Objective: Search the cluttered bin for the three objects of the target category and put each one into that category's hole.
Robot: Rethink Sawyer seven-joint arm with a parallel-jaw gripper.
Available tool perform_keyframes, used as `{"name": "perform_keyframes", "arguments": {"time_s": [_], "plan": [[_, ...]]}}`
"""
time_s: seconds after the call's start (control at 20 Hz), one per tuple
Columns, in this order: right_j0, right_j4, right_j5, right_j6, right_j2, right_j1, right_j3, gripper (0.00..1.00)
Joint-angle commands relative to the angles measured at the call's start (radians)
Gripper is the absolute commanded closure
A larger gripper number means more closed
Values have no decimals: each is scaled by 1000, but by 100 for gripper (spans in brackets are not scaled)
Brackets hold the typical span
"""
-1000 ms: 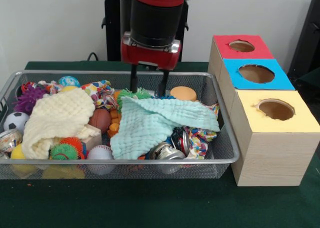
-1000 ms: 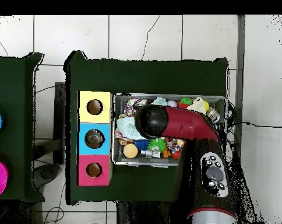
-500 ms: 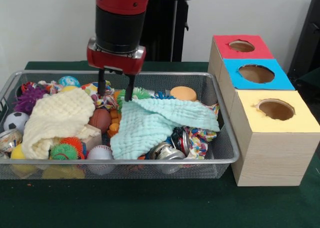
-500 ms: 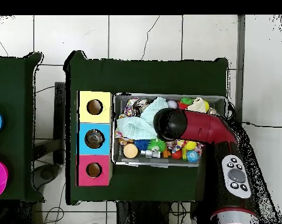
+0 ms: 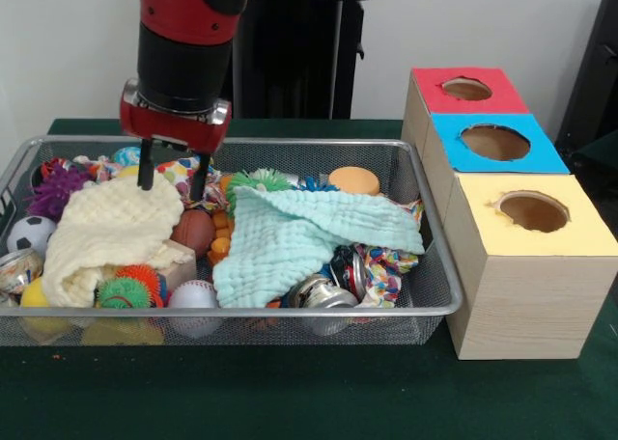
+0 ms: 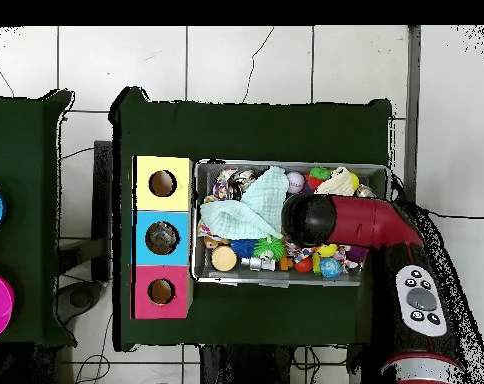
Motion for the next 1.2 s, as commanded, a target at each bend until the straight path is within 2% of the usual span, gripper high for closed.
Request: {"name": "perform_keyframes", "arguments": {"time_s": [0.05, 0.65, 0.7, 0.9, 1.0, 1.2], "plan": [[-18, -136, -103, -130, 82, 111, -67, 0], [-27, -241, -228, -79, 85, 202, -128, 0], [-30, -247, -221, -92, 93, 203, -129, 100], [-43, -233, -216, -94, 102, 206, -126, 100], [-37, -254, -220, -108, 94, 210, -139, 100], [-72, -223, -190, -131, 140, 187, -100, 100]]}}
